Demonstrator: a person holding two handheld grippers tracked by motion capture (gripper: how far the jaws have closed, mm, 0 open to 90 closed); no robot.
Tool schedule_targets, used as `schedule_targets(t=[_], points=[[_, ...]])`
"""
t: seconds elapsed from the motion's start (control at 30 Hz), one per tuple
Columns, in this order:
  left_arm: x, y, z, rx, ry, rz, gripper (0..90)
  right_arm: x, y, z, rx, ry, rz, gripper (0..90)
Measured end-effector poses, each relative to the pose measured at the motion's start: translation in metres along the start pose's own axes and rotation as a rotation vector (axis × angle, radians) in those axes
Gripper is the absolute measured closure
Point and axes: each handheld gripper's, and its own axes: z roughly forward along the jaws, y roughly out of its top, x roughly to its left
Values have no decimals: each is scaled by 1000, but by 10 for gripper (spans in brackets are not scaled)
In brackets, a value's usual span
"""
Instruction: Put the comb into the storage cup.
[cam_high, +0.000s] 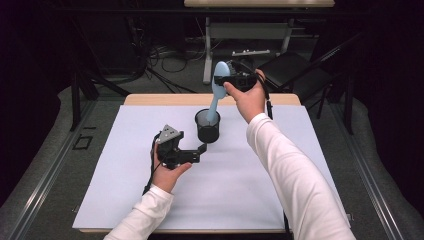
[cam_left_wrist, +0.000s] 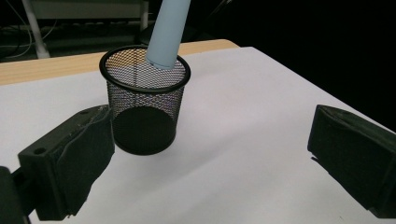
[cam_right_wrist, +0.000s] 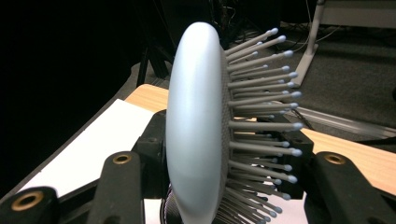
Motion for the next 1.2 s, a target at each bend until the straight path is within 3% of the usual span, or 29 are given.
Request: schedule_targets(t=[0.53, 1.2], points=[[2, 0, 0, 0, 6, -3, 7, 13, -6, 12, -14, -29, -93, 482], [11, 0, -1, -2, 20, -29, 8, 15, -14, 34, 3, -40, -115, 481]])
